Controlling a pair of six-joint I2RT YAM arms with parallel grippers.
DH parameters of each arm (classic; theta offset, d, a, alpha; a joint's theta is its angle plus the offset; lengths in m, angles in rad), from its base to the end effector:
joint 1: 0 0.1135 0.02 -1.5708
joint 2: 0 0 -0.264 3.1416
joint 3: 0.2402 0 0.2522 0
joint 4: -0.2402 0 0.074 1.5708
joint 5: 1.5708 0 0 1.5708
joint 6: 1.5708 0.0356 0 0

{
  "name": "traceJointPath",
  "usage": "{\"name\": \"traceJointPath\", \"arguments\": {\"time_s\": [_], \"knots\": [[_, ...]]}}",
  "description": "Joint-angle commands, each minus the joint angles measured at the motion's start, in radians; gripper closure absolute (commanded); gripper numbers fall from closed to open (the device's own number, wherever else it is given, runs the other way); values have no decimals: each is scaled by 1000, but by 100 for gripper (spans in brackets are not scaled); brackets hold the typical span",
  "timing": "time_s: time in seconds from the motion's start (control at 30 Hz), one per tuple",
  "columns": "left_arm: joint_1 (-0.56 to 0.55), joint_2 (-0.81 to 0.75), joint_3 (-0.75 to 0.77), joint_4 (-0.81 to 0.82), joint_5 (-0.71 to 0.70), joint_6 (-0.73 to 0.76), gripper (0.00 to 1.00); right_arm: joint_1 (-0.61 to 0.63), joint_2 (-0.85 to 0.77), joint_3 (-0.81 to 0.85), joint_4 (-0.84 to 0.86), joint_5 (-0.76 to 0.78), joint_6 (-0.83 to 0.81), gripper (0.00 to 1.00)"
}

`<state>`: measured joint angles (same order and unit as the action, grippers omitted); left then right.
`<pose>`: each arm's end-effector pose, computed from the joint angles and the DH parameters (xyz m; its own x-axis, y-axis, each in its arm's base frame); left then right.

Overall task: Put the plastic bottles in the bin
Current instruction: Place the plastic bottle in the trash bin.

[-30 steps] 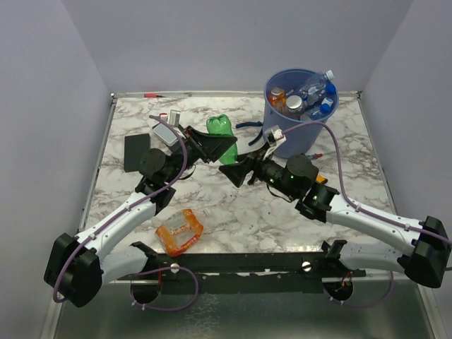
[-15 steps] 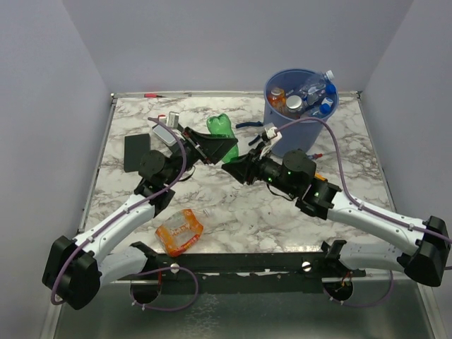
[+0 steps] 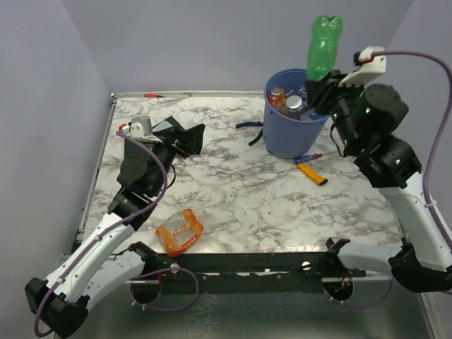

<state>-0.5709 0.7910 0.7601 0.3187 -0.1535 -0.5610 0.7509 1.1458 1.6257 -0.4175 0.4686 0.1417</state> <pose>0.1592 -0.0958 0.3846 -0.0163 -0.6144 -0.7888 0.4748 0.6895 -0.5469 0.1618 0.1290 0.5269 0.0057 0.1777 -0.9841 -0.2828 0.9442 0.1688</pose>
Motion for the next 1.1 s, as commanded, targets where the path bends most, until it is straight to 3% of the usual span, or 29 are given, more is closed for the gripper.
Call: {"name": "traceJointPath", "arguments": {"time_s": [0.0, 0.2, 0.3, 0.5, 0.8, 0.97, 1.07], "knots": [[2, 52, -1, -285, -281, 198, 1, -249, 140, 122, -274, -105, 39, 99], [2, 45, -104, -250, -269, 186, 1, -331, 252, 33, -4, -131, 62, 99], [0, 28, -111, -252, -244, 188, 1, -369, 386, 128, -19, -167, 78, 99], [-2, 3, -124, -247, -243, 169, 1, -437, 525, 164, 44, -236, 63, 99], [-11, 17, -125, -243, -208, 144, 1, -486, 602, 112, 166, -278, 78, 99], [-15, 21, -125, -242, -208, 146, 1, -487, 598, 187, 51, -342, 136, 99], [-16, 23, -123, -241, -203, 142, 1, -492, 545, 196, -51, -474, 245, 99]]}}
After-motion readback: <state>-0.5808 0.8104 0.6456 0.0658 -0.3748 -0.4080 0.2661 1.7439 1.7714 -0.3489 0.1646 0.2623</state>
